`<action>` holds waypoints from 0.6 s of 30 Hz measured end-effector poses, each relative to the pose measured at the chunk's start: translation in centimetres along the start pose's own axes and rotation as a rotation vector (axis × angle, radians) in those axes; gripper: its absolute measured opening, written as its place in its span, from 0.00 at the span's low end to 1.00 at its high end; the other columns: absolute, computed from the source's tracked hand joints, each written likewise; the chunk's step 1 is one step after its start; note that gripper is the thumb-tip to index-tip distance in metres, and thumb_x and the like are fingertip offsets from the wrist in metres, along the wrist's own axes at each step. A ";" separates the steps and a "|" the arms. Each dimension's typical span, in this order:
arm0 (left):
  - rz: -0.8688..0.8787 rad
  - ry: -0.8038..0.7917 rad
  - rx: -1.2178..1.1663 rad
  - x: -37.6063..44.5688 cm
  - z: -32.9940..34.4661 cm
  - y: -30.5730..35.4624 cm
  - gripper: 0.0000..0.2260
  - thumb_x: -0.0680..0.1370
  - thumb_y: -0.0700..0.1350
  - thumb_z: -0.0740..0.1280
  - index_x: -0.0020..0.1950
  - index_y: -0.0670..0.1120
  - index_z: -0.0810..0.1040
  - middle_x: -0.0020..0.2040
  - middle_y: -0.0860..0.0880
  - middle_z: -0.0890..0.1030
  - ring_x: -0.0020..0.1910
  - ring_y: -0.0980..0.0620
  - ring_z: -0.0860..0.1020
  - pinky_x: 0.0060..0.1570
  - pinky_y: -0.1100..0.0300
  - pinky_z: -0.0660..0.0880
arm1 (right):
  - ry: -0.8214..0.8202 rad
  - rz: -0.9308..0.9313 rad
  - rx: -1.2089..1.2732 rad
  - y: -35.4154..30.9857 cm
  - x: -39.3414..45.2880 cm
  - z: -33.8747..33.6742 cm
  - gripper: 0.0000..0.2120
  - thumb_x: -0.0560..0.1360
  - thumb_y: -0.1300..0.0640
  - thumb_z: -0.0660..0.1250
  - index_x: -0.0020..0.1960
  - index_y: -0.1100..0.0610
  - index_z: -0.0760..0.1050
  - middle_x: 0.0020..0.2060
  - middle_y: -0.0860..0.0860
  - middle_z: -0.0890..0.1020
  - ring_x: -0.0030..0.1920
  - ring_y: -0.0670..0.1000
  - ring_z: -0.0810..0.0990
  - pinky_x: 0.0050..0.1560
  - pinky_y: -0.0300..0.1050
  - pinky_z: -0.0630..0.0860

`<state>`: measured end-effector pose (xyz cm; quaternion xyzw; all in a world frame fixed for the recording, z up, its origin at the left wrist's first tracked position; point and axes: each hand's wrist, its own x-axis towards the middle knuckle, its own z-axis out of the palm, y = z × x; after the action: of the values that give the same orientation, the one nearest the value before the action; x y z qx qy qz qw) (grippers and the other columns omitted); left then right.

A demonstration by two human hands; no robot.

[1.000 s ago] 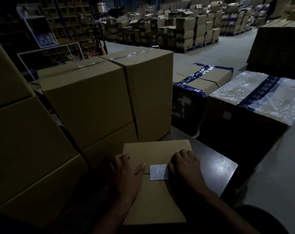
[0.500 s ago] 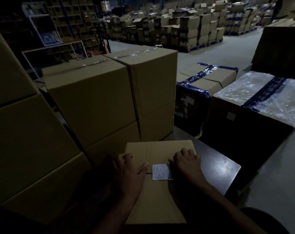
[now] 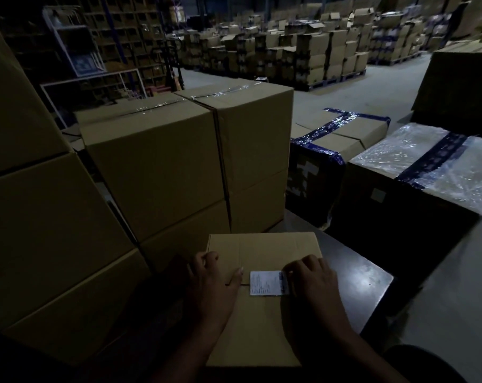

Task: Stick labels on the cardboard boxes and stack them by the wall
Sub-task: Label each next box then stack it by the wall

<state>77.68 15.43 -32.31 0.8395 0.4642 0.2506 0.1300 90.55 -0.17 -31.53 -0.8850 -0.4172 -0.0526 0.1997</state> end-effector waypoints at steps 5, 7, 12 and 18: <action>-0.004 -0.001 -0.005 -0.1 -0.2 0.2 0.27 0.73 0.63 0.70 0.64 0.49 0.73 0.66 0.47 0.68 0.63 0.46 0.67 0.54 0.55 0.66 | 0.035 0.051 -0.002 -0.7 0.4 -0.3 0.14 0.70 0.40 0.55 0.47 0.47 0.73 0.44 0.46 0.72 0.47 0.51 0.71 0.45 0.44 0.60; -0.018 -0.016 -0.007 -0.1 -0.2 0.3 0.27 0.73 0.63 0.70 0.65 0.49 0.72 0.67 0.47 0.68 0.64 0.46 0.66 0.54 0.55 0.67 | -0.027 0.070 -0.008 -0.8 0.9 -0.2 0.18 0.71 0.38 0.46 0.47 0.46 0.69 0.45 0.45 0.68 0.50 0.50 0.68 0.47 0.45 0.57; -0.018 -0.017 -0.016 -0.2 -0.4 0.4 0.26 0.74 0.63 0.68 0.66 0.50 0.71 0.67 0.48 0.67 0.64 0.48 0.65 0.52 0.58 0.64 | -0.113 0.138 -0.035 -1.2 1.9 -0.2 0.09 0.77 0.42 0.52 0.49 0.47 0.65 0.50 0.48 0.69 0.55 0.52 0.67 0.53 0.48 0.60; 0.002 -0.008 -0.020 -0.2 -0.3 0.2 0.26 0.73 0.62 0.70 0.64 0.49 0.73 0.66 0.47 0.68 0.62 0.47 0.66 0.49 0.57 0.64 | -0.234 0.159 -0.050 -1.1 2.9 -0.7 0.13 0.79 0.43 0.53 0.55 0.50 0.68 0.56 0.51 0.69 0.59 0.53 0.65 0.59 0.51 0.61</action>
<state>77.60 15.17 -32.05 0.8397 0.4602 0.2519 0.1401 91.64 2.32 -29.78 -0.9200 -0.3650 0.0567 0.1311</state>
